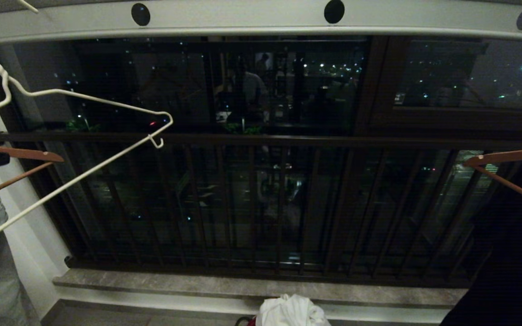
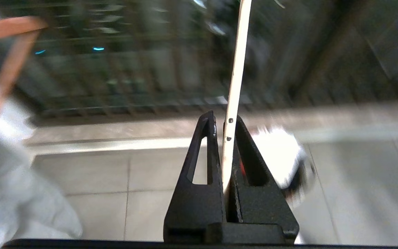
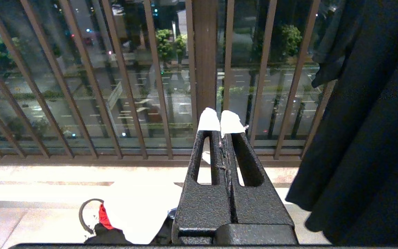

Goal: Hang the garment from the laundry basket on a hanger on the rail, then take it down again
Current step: Pick up the clothes rack on the clothesline, then pick up clothes from the basket

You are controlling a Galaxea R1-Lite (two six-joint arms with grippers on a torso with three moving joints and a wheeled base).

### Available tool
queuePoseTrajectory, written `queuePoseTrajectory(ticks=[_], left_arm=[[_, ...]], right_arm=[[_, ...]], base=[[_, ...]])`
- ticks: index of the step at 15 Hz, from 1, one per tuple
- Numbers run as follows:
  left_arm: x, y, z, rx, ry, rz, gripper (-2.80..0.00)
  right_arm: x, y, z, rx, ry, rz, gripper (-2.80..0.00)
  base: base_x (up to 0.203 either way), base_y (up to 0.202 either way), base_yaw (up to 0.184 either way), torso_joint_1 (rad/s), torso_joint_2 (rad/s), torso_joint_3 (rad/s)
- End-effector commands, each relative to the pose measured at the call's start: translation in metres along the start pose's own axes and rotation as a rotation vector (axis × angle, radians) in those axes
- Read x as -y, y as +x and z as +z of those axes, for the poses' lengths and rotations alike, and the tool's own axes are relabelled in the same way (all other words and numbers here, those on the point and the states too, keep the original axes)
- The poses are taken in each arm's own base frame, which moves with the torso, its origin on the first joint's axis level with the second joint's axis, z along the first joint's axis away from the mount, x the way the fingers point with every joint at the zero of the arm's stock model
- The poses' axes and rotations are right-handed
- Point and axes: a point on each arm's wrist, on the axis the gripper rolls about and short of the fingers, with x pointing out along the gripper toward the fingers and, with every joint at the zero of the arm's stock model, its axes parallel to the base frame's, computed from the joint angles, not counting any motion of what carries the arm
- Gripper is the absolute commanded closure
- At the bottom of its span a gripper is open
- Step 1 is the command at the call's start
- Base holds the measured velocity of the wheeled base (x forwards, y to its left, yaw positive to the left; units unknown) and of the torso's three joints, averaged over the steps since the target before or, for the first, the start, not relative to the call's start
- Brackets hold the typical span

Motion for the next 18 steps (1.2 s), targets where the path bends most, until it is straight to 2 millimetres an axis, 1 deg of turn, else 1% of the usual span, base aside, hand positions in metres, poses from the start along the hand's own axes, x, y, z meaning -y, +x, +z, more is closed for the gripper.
queuePoseTrajectory(ticks=[1,3,6,8,9,11,12,15,17,18], left_arm=[[0.002,-0.012,-0.012,-0.058,0.076,-0.042,0.0],[0.003,-0.016,-0.017,-0.063,0.103,-0.058,0.0],[0.01,-0.016,-0.029,-0.131,0.192,-0.171,0.0],[0.018,-0.002,-0.043,-0.217,0.268,-0.272,0.0],[0.021,0.005,-0.047,-0.237,0.3,-0.305,0.0],[0.026,0.024,-0.046,-0.264,0.336,-0.409,0.0],[0.028,0.028,-0.047,-0.265,0.367,-0.45,0.0],[0.03,0.035,-0.052,-0.29,0.364,-0.514,0.0],[0.03,0.048,-0.048,-0.271,0.359,-0.519,0.0],[0.028,0.06,-0.047,-0.269,0.34,-0.52,0.0]], right_arm=[[0.0,0.0,0.0,-0.001,0.0,0.0,0.0],[0.0,0.0,0.0,-0.001,0.0,0.0,0.0],[0.0,0.0,0.0,-0.001,0.0,0.0,0.0],[0.0,0.0,0.0,-0.001,0.0,0.0,0.0],[0.0,0.0,0.0,-0.001,0.0,0.0,0.0],[0.0,0.0,0.0,-0.001,0.0,0.0,0.0],[0.0,0.0,0.0,-0.001,0.0,0.0,0.0],[0.0,0.0,0.0,-0.001,0.0,0.0,0.0],[0.0,0.0,0.0,-0.001,0.0,0.0,0.0],[0.0,0.0,0.0,-0.002,0.0,0.0,0.0]], base=[[0.0,0.0,0.0,0.0,0.0,0.0],[0.0,0.0,0.0,0.0,0.0,0.0],[0.0,0.0,0.0,0.0,0.0,0.0],[0.0,0.0,0.0,0.0,0.0,0.0],[0.0,0.0,0.0,0.0,0.0,0.0],[0.0,0.0,0.0,0.0,0.0,0.0],[0.0,0.0,0.0,0.0,0.0,0.0],[0.0,0.0,0.0,0.0,0.0,0.0],[0.0,0.0,0.0,0.0,0.0,0.0],[0.0,0.0,0.0,0.0,0.0,0.0]])
